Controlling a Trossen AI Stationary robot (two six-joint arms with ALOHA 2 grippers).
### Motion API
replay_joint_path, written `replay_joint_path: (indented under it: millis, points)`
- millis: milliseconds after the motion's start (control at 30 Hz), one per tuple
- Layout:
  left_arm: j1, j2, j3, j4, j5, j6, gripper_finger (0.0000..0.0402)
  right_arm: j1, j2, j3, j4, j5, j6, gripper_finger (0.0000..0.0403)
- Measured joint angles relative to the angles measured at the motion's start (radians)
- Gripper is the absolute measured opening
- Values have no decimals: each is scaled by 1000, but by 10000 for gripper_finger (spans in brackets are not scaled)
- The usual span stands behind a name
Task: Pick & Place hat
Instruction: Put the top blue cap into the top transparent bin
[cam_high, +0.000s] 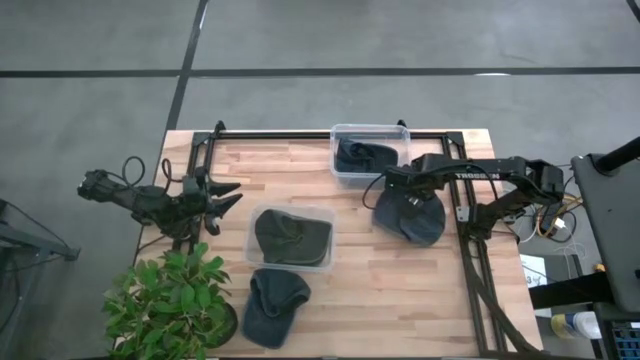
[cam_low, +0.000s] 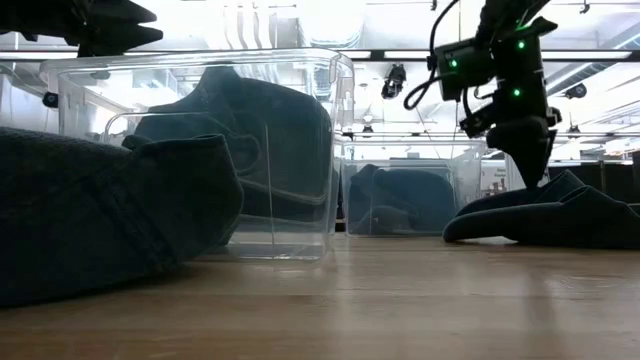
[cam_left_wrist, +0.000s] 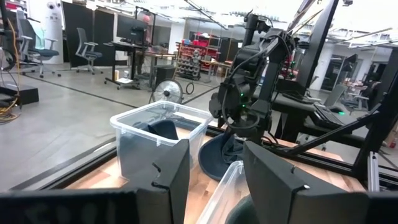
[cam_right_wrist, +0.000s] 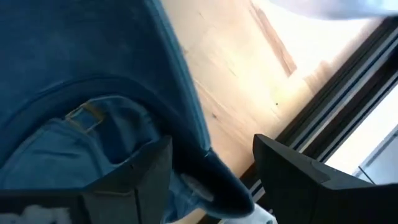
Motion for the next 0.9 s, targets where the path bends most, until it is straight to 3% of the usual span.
replay_joint_path:
  millis: [233,467,633,833,900]
  points:
    - [0,0,0,0,0,0,142,-20,0,-40,87,17,-44,219]
    - [0,0,0,0,1,0,142,-36,-1,-58,154,-71,-48,209]
    - [0,0,0,0,0,0,142,-32,-3,-52,154,-154,-37,149]
    - [0,0,0,0,1,8,142,3,2,-41,143,-245,55,29]
    - [0,0,0,0,0,10,142,25,1,-31,135,-269,99,19]
